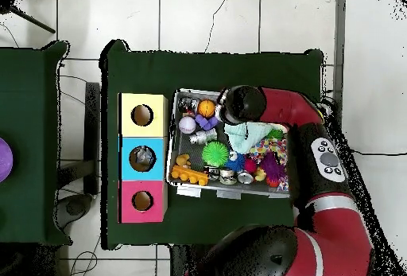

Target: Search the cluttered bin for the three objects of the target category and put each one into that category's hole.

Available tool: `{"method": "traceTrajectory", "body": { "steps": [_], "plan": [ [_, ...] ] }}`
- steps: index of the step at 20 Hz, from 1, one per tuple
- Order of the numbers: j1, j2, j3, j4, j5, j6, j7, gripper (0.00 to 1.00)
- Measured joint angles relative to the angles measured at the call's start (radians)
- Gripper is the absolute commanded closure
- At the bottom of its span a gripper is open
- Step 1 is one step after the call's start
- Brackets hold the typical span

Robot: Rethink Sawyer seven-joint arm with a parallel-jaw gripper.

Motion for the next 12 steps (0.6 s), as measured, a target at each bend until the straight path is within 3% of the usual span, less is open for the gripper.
{"method": "traceTrajectory", "body": {
  "steps": [4,12],
  "plan": [
    [-0.025,0.068,0.025,-0.115,-0.001,0.156,-0.001,1.0],
    [-0.043,0.102,0.045,-0.171,-0.002,0.231,-0.001,1.0]
  ]
}}
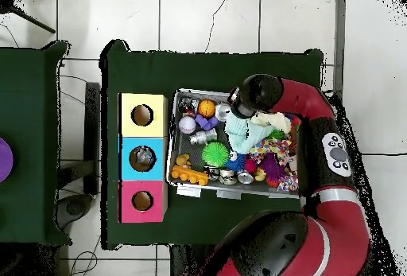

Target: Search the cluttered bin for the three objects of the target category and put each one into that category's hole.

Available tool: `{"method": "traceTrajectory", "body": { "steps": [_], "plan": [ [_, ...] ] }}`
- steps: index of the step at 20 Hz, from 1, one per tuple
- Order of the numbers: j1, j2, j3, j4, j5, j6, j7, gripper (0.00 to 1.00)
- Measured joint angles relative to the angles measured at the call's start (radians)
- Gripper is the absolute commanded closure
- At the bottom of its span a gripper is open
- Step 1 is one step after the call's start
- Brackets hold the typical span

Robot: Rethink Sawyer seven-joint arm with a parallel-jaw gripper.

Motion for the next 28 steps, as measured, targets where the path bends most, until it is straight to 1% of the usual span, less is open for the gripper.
{"method": "traceTrajectory", "body": {
  "steps": [5,11,14,15,21,24,28],
  "plan": [
    [0.0,-0.001,0.0,-0.002,0.0,0.006,0.0,1.0],
    [0.008,-0.019,-0.014,-0.025,0.0,0.055,0.0,1.0],
    [0.014,-0.043,-0.029,-0.042,0.0,0.097,0.0,1.0],
    [0.013,-0.06,-0.036,-0.051,0.001,0.13,0.0,1.0],
    [0.009,-0.113,-0.056,-0.091,0.003,0.214,0.0,1.0],
    [0.005,-0.138,-0.066,-0.114,0.006,0.242,0.0,1.0],
    [-0.005,-0.174,-0.084,-0.118,0.014,0.258,0.0,1.0]
  ]
}}
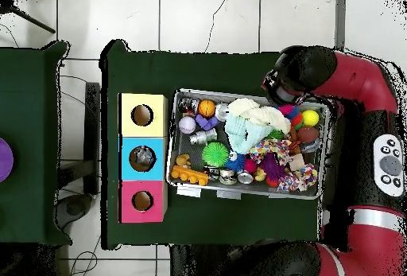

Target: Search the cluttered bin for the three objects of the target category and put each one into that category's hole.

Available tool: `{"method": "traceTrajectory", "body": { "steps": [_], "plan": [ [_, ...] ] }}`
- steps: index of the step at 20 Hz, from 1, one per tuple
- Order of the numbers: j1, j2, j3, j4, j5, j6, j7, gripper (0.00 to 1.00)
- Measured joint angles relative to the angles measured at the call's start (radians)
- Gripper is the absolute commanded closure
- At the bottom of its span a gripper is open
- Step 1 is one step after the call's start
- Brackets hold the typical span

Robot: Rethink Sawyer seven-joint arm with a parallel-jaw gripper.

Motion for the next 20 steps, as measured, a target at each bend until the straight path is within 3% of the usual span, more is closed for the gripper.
{"method": "traceTrajectory", "body": {
  "steps": [7,20],
  "plan": [
    [-0.018,-0.031,-0.02,0.0,0.004,0.0,0.0,1.0],
    [-0.019,-0.004,-0.022,0.0,0.001,-0.026,0.0,1.0]
  ]
}}
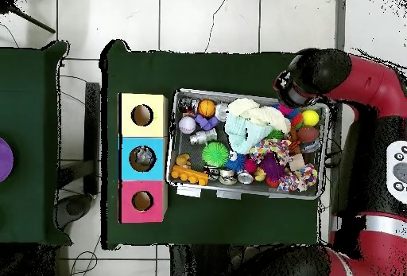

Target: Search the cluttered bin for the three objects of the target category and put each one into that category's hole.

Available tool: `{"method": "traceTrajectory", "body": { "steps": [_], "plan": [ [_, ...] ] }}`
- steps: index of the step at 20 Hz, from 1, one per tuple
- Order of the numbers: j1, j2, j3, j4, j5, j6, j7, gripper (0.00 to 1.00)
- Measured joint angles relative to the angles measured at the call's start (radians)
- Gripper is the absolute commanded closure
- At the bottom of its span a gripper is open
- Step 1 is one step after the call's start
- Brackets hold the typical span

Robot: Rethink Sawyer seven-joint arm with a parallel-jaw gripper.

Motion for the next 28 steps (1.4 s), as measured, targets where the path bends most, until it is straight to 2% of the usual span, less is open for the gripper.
{"method": "traceTrajectory", "body": {
  "steps": [6,16,28],
  "plan": [
    [0.0,0.034,0.0,0.0,-0.002,-0.048,0.0,1.0],
    [-0.011,0.079,0.0,0.002,-0.003,-0.07,0.0,1.0],
    [-0.085,0.088,0.0,-0.002,-0.008,-0.07,0.0,1.0]
  ]
}}
